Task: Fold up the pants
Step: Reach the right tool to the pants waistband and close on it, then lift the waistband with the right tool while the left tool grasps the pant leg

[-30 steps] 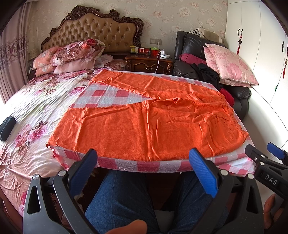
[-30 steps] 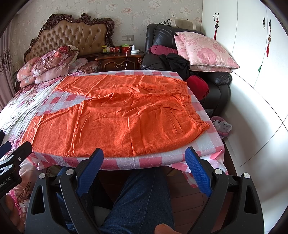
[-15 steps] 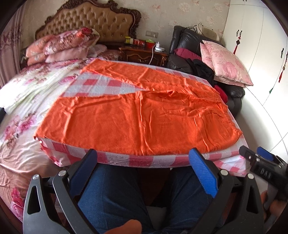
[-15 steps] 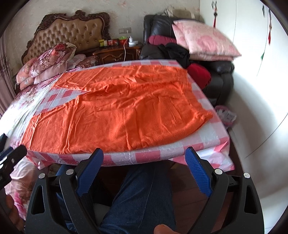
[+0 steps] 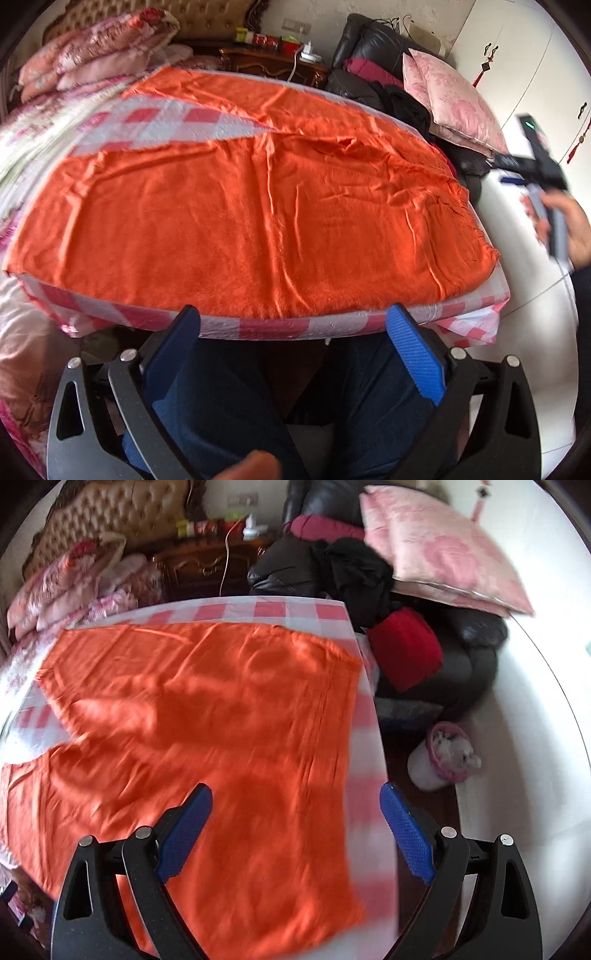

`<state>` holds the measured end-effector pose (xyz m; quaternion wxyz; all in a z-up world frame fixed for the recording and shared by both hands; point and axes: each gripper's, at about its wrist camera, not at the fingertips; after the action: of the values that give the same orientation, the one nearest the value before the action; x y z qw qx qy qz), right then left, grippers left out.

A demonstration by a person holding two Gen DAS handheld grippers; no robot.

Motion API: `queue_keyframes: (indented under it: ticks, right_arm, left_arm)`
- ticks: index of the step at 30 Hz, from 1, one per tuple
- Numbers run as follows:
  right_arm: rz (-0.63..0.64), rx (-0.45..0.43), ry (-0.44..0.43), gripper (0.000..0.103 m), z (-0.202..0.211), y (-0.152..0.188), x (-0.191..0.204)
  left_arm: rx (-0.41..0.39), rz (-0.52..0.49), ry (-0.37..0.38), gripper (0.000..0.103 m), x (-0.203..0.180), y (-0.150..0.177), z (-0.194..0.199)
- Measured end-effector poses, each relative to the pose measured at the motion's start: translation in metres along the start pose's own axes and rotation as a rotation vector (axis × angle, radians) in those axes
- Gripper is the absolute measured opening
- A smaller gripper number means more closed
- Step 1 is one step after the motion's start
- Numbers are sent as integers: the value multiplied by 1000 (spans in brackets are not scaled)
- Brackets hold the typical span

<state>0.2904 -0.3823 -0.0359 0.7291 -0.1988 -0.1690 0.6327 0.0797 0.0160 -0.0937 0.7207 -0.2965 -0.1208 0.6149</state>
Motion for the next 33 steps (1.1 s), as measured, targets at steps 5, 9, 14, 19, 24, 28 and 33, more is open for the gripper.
queue_keyframes:
  ticks: [5, 9, 14, 19, 24, 28, 33]
  right_arm:
    - [72, 68, 10, 89, -63, -74, 1]
    - [148, 107, 1, 84, -108, -118, 13]
    - [212, 171, 7, 79, -155, -153, 23]
    - [217, 229, -4, 79, -186, -166, 22]
    - [225, 223, -95, 38, -191, -170, 25]
    - [260, 166, -104, 9, -171, -168, 32]
    - [249, -20, -172, 8, -100, -149, 37]
  left_arm:
    - [27, 65, 61, 85, 20, -4, -17]
    - [35, 119, 54, 85, 38, -3, -20]
    - [36, 177, -5, 81, 70, -12, -15]
    - [13, 194, -72, 81, 100, -34, -6]
    - [-30, 164, -115, 81, 119, -68, -2]
    - [-55, 185, -54, 81, 140, -114, -11]
    - [-86, 330, 93, 81, 196, -196, -45]
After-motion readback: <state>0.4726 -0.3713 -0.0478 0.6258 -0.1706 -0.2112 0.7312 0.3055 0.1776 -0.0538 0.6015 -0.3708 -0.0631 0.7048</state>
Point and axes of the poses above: each gripper's, at about its wrist camera, not at the fingertips, and z roughly against the way its jaws point, x to its left, y to its underside, and after that the axes turned 9 degrees about -z, right-handed
